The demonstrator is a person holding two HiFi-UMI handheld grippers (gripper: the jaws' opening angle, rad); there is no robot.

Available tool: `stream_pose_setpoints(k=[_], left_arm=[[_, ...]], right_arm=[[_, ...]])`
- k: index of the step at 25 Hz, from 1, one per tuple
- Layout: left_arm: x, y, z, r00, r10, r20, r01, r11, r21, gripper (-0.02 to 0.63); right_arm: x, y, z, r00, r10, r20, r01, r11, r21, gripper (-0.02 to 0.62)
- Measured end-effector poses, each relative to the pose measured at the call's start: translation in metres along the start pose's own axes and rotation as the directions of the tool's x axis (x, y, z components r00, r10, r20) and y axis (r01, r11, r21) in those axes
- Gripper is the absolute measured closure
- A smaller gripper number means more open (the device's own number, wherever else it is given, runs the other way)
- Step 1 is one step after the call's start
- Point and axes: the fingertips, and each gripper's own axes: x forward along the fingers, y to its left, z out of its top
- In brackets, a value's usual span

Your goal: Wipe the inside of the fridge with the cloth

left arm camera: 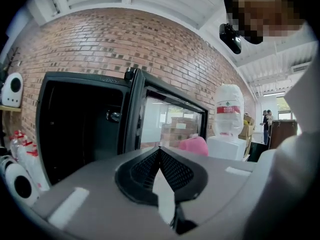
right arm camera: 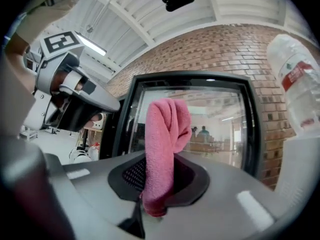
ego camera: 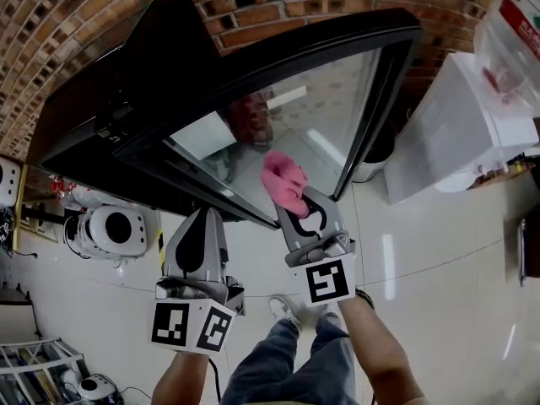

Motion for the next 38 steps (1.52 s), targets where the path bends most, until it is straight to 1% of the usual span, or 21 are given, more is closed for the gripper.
stream_pose_setpoints(k=[3, 5, 7, 9, 11, 13, 17, 19, 21, 24, 27, 29, 31, 32, 35, 38], left_arm=[[0.000, -0.011, -0.008, 1.000, 0.017, -0.011, -0.017, 1.000, -0.019, 0.597], [0.000, -0.016, -0.013, 0.999, 0.031, -0.021, -0.031, 0.999, -0.011, 0.597], [0.000, -0.021, -0.018, 0.998, 0.045, -0.032, -0.045, 0.999, -0.010, 0.597], [-0.001, -0.026, -0.021, 0.998, 0.054, -0.041, -0.055, 0.998, -0.009, 0.597], [-0.002, -0.030, -0.022, 0.997, 0.057, -0.048, -0.057, 0.998, 0.002, 0.597], [-0.004, -0.032, -0.023, 0.997, 0.060, -0.055, -0.060, 0.998, 0.011, 0.597], [-0.006, -0.024, -0.024, 0.995, 0.084, -0.059, -0.084, 0.996, 0.001, 0.597], [-0.006, -0.020, -0.025, 0.995, 0.086, -0.060, -0.086, 0.996, -0.004, 0.597], [-0.007, -0.017, -0.027, 0.995, 0.082, -0.058, -0.082, 0.997, -0.004, 0.597], [-0.007, -0.010, -0.033, 0.997, 0.063, -0.050, -0.063, 0.998, -0.007, 0.597], [-0.006, 0.004, -0.039, 0.998, 0.055, -0.038, -0.055, 0.998, -0.012, 0.597], [-0.007, 0.016, -0.046, 0.998, 0.061, -0.035, -0.062, 0.998, -0.015, 0.597], [-0.008, 0.024, -0.052, 0.998, 0.052, -0.038, -0.053, 0.998, -0.024, 0.597], [-0.009, 0.028, -0.055, 0.998, 0.042, -0.039, -0.043, 0.999, -0.026, 0.597], [-0.015, 0.038, -0.062, 0.999, 0.014, -0.047, -0.015, 1.000, -0.022, 0.597], [-0.022, 0.051, -0.069, 0.998, 0.012, -0.054, -0.013, 1.000, -0.023, 0.597]], right_arm=[[-0.011, -0.043, -0.015, 0.998, -0.058, 0.012, 0.058, 0.997, 0.054, 0.529], [-0.018, -0.074, -0.027, 0.994, -0.105, 0.004, 0.104, 0.989, 0.102, 0.529], [-0.022, -0.101, -0.038, 0.990, -0.139, -0.014, 0.140, 0.984, 0.111, 0.529], [-0.024, -0.124, -0.051, 0.986, -0.165, -0.034, 0.167, 0.981, 0.096, 0.529], [-0.025, -0.141, -0.063, 0.981, -0.188, -0.051, 0.192, 0.978, 0.084, 0.529], [-0.026, -0.153, -0.068, 0.976, -0.211, -0.056, 0.216, 0.972, 0.093, 0.529], [-0.026, -0.161, -0.070, 0.973, -0.225, -0.055, 0.230, 0.968, 0.103, 0.529], [-0.029, -0.150, -0.058, 0.975, -0.223, -0.019, 0.224, 0.969, 0.103, 0.529], [-0.040, -0.129, -0.044, 0.976, -0.218, 0.021, 0.214, 0.969, 0.122, 0.529], [-0.048, -0.078, -0.018, 0.974, -0.199, 0.106, 0.179, 0.968, 0.174, 0.529], [-0.036, -0.020, -0.006, 0.979, -0.148, 0.139, 0.121, 0.974, 0.190, 0.529], [-0.023, 0.015, -0.006, 0.984, -0.118, 0.132, 0.091, 0.976, 0.197, 0.529], [-0.012, 0.044, -0.011, 0.990, -0.088, 0.106, 0.067, 0.979, 0.193, 0.529], [-0.007, 0.057, -0.016, 0.994, -0.067, 0.083, 0.051, 0.983, 0.177, 0.529], [0.005, 0.092, -0.034, 1.000, 0.002, -0.012, -0.001, 0.996, 0.089, 0.529], [0.015, 0.114, -0.046, 0.999, 0.019, -0.029, -0.018, 0.998, 0.053, 0.529]])
